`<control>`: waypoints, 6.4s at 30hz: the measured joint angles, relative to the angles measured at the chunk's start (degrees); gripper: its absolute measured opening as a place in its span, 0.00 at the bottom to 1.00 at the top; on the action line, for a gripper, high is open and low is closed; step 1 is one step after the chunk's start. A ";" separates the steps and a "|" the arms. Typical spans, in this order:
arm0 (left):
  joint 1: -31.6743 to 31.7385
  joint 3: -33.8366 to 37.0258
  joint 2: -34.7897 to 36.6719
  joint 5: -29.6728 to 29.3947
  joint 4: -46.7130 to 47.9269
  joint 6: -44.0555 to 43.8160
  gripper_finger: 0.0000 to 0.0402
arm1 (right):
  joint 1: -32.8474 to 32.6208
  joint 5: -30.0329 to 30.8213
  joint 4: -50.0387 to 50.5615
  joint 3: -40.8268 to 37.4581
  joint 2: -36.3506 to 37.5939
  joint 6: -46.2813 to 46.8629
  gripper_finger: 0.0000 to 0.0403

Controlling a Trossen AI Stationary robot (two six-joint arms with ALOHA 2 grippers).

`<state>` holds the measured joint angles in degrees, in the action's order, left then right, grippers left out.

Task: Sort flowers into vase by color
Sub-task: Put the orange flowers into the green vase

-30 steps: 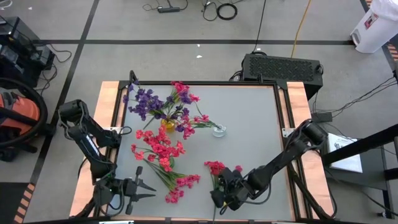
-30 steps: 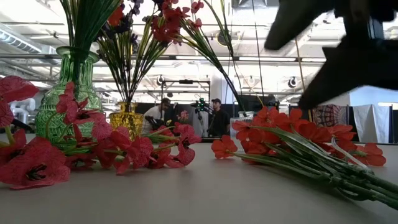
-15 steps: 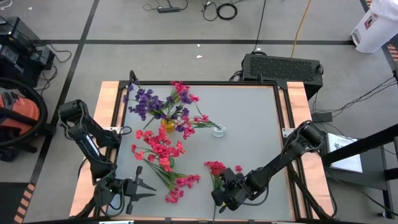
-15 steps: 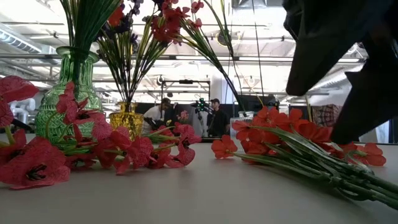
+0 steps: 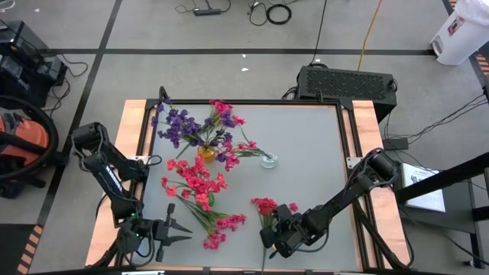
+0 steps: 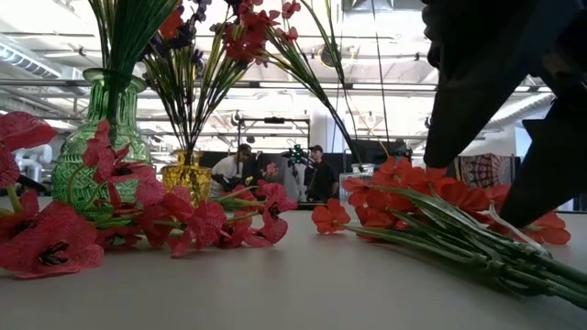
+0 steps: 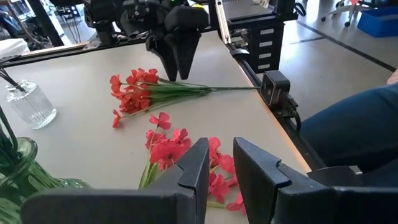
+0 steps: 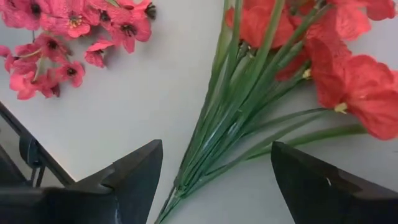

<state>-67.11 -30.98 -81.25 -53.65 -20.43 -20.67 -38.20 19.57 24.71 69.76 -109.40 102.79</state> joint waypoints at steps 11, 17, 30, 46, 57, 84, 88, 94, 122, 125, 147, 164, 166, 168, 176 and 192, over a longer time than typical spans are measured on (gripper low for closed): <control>0.00 0.00 0.00 -0.04 -0.02 -0.07 0.20 | 0.00 -0.40 -8.79 0.02 -4.23 -0.23 0.72; 0.00 0.00 0.00 -0.07 -0.06 -0.50 0.20 | 0.74 -1.30 -8.84 0.15 -4.66 -1.28 0.72; 0.00 0.00 0.00 -0.09 -0.04 -1.45 0.20 | 0.79 -1.68 -10.08 0.07 -4.81 0.94 0.68; 0.01 0.00 0.00 -0.11 -0.03 -1.44 0.20 | 1.14 -1.90 -10.23 -0.07 -4.96 0.05 0.32; 0.00 0.00 0.00 -0.11 -0.02 -1.44 0.20 | 1.61 -1.44 -10.36 -0.07 -4.96 -3.06 0.08; 0.01 -0.02 0.02 -0.15 -0.02 -1.53 0.20 | 2.05 10.74 -8.87 -0.04 2.40 -20.67 0.00; 0.00 -0.02 0.04 -0.17 -0.02 -1.55 0.20 | 2.03 12.70 -5.96 -0.02 5.13 -22.76 0.00; 0.01 -0.02 0.07 -0.17 -0.02 -1.55 0.20 | 0.34 18.39 2.40 0.02 9.95 -23.10 0.00; 4.97 -0.02 0.07 -2.28 0.02 -1.07 0.20 | -17.24 56.90 -13.06 0.04 10.42 -54.95 0.00; 4.94 -0.02 0.07 -2.27 0.17 -1.09 0.20 | -15.52 57.43 -17.44 0.04 8.37 -59.62 0.00; 4.72 -0.02 0.07 -1.52 3.50 -1.51 0.20 | -3.54 28.17 -79.50 0.04 -1.85 -116.69 0.00; 4.73 -0.02 0.04 -2.70 3.46 -1.49 0.20 | 7.92 2.48 -83.74 0.02 -1.88 -124.10 0.00; 4.72 -0.02 0.04 -3.89 3.65 -1.31 0.20 | 8.66 0.83 -84.35 0.23 -1.88 -125.16 0.00; 4.72 -0.02 0.04 -5.39 3.94 -1.29 0.20 | 9.38 -0.27 -84.00 1.26 -1.88 -126.06 0.00; 4.74 -0.02 0.04 -10.60 4.69 -1.36 0.20 | 12.01 -3.76 -80.28 5.76 -1.88 -127.60 0.00; 4.74 -0.02 0.04 -24.49 4.29 -4.23 0.20 | 17.79 -12.55 -78.79 6.67 -2.68 -123.70 0.00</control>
<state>-62.37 -31.00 -81.21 -78.14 -16.14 -24.90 -20.41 7.03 -54.09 76.42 -112.08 -20.91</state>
